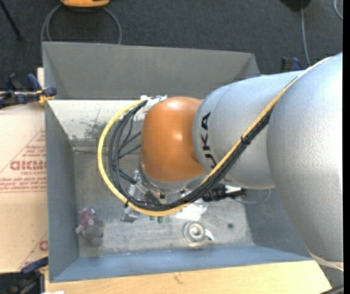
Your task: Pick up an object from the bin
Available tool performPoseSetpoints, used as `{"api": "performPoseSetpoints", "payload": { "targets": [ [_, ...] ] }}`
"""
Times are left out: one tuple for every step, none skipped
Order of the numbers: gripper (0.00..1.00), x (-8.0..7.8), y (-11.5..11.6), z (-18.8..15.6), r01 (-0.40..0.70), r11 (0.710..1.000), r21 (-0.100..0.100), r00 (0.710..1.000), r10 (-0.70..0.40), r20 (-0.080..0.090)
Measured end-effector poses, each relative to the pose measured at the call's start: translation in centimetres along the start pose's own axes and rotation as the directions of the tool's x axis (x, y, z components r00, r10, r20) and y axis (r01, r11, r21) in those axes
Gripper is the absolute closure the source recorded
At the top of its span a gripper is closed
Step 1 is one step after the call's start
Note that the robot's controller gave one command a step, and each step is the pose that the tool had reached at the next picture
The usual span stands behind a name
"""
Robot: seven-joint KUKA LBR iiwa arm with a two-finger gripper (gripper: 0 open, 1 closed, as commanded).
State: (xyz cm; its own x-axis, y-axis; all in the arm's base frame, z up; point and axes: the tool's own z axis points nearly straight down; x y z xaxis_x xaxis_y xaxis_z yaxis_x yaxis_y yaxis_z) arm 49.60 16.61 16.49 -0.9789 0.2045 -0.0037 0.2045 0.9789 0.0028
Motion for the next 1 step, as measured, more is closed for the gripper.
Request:
{"api": "performPoseSetpoints", "payload": {
  "targets": [
    [1.0,-0.17,0.0,-2.98,0.001,1.0,0.0,1.0,-0.001,0.001]
  ]
}}
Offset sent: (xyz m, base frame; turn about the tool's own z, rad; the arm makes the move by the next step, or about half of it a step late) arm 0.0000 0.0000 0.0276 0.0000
